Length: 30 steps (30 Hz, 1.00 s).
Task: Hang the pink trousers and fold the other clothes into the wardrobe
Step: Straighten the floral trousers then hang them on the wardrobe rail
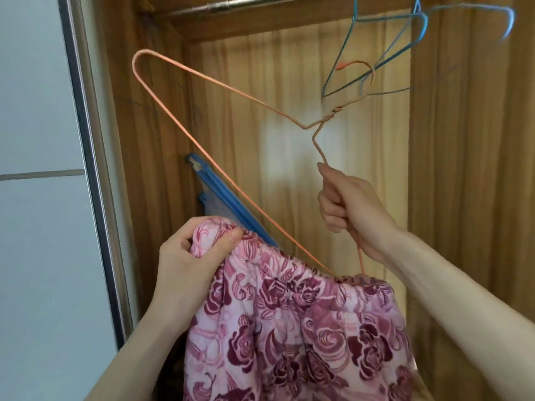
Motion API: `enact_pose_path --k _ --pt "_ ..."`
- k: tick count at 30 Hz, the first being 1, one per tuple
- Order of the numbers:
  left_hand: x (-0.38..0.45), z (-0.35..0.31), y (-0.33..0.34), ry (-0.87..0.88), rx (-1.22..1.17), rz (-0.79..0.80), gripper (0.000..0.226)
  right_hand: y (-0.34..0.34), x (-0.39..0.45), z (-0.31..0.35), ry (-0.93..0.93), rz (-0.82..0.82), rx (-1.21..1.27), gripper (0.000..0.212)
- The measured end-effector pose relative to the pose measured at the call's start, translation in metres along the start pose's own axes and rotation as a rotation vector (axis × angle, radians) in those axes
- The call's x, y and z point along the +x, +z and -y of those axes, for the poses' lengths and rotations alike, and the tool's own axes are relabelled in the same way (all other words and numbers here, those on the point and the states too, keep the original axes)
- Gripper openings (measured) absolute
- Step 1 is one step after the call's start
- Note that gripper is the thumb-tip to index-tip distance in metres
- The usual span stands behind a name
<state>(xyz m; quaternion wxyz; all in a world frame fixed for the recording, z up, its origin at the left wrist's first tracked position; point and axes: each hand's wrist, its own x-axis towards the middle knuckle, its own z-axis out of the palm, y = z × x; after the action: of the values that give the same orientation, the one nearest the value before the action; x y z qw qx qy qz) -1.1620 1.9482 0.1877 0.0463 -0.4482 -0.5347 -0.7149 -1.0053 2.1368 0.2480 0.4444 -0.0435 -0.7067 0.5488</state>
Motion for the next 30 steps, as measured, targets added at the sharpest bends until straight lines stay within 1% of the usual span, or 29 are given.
enact_pose_path --k 3,5,8,10,13,16,19,22,25,27,30 --pt "-0.004 0.002 0.001 -0.018 0.004 0.006 0.032 0.01 -0.01 -0.006 -0.028 0.004 -0.046 0.055" --pt "-0.006 0.003 0.003 -0.021 0.015 0.009 0.032 0.014 -0.014 -0.011 -0.061 -0.019 0.003 0.054" --pt "-0.008 0.005 0.004 -0.034 0.003 0.007 0.024 0.008 -0.017 -0.022 -0.086 -0.037 0.079 0.056" --pt "-0.008 0.007 0.005 -0.04 -0.006 0.005 0.026 0.0 -0.022 -0.032 -0.107 -0.026 0.093 0.058" --pt "-0.008 0.007 0.008 -0.04 -0.007 -0.011 0.033 -0.011 -0.028 -0.046 -0.151 -0.012 0.003 0.06" --pt "-0.008 0.01 0.011 -0.042 0.002 -0.015 0.033 -0.021 -0.03 -0.052 -0.183 -0.053 -0.122 0.068" --pt "-0.009 0.012 0.012 -0.049 -0.024 -0.019 0.034 -0.033 -0.035 -0.054 -0.177 -0.047 -0.161 0.072" --pt "-0.011 0.012 0.012 -0.07 -0.065 -0.017 0.034 -0.041 -0.044 -0.051 -0.163 -0.007 -0.191 0.07" --pt "-0.012 0.012 0.014 -0.073 -0.043 0.003 0.034 -0.037 -0.044 -0.045 -0.148 -0.034 -0.163 0.066" --pt "-0.014 0.013 0.013 -0.079 -0.034 0.008 0.034 -0.032 -0.041 -0.04 -0.162 -0.065 -0.084 0.056" --pt "-0.018 0.015 0.012 -0.08 -0.038 0.011 0.034 -0.03 -0.039 -0.038 -0.155 -0.015 0.082 0.04"
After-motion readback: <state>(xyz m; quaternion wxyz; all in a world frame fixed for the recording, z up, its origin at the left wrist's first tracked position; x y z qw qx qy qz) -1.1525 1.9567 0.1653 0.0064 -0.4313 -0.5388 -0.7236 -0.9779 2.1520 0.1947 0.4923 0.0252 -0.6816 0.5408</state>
